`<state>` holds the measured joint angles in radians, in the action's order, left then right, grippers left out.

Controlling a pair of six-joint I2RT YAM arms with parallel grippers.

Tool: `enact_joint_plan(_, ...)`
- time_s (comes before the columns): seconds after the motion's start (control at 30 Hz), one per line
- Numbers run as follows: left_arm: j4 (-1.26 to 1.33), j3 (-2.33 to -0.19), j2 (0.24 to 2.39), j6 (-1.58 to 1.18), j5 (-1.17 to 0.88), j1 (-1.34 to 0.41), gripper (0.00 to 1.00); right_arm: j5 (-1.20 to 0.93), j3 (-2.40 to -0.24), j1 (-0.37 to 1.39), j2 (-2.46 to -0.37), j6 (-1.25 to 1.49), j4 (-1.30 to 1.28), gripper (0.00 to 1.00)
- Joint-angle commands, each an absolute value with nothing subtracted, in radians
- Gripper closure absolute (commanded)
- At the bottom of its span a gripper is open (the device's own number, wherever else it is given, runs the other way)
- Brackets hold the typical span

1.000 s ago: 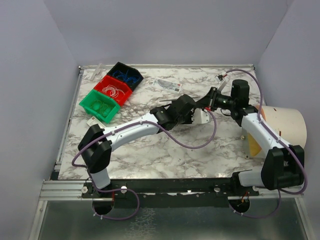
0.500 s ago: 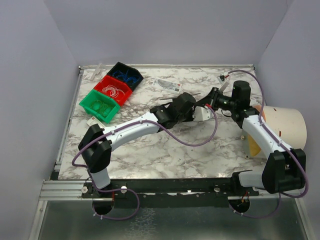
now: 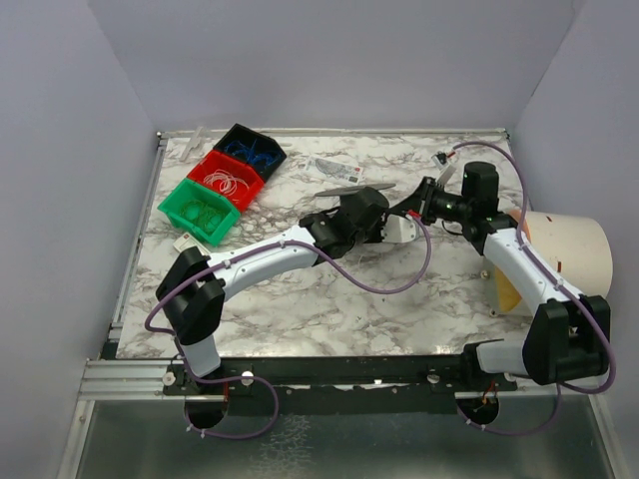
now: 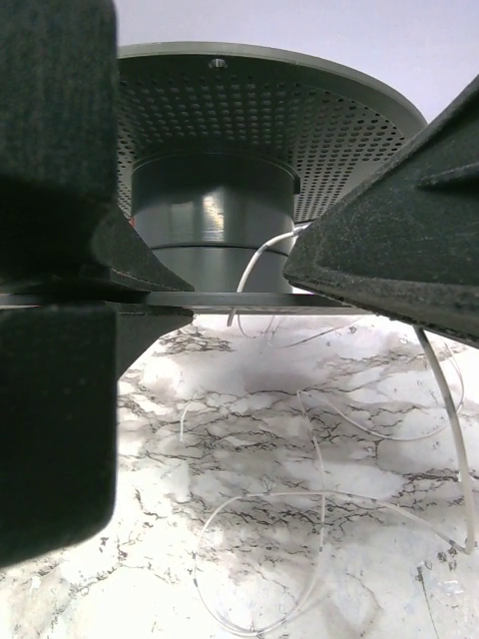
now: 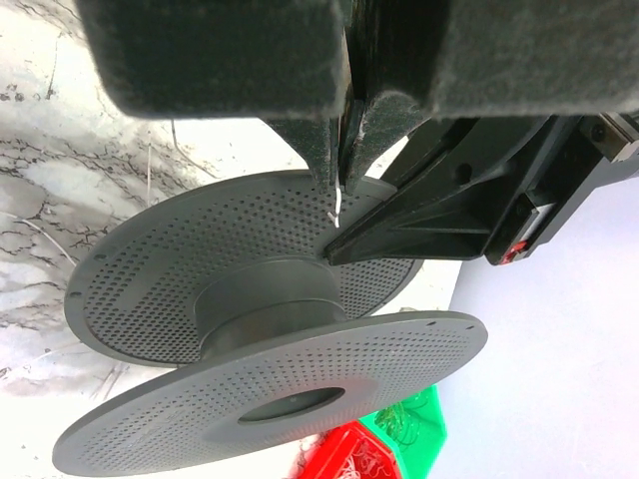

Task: Wrap the cables
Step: Wrap the cable around the cable reel.

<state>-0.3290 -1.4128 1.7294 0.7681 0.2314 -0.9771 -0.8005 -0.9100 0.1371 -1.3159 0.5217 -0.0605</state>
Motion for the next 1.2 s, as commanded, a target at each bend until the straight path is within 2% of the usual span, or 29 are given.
enact_joint_plan(0.0,-0.273,-1.418,1.701,0.807,0.252,-0.976,1.00,-0.821,-0.960,0.134,-1.341,0.487,-0.108,0.99)
enact_joint_plan(0.7,-0.335,-1.437,1.703,0.842,0.179,-0.976,1.00,-0.877,-1.044,0.156,-1.415,0.375,-0.258,0.99)
enact_joint_plan(0.93,-0.352,-1.450,1.701,0.848,0.169,-0.976,1.00,-0.853,-1.057,0.160,-1.410,0.325,-0.309,0.91)
enact_joint_plan(1.1,-0.362,-1.456,1.700,0.849,0.163,-0.976,1.00,-0.847,-1.073,0.161,-1.410,0.287,-0.346,0.75)
enact_joint_plan(1.17,-0.364,-1.456,1.700,0.850,0.161,-0.976,1.00,-0.846,-1.086,0.161,-1.415,0.264,-0.369,0.72)
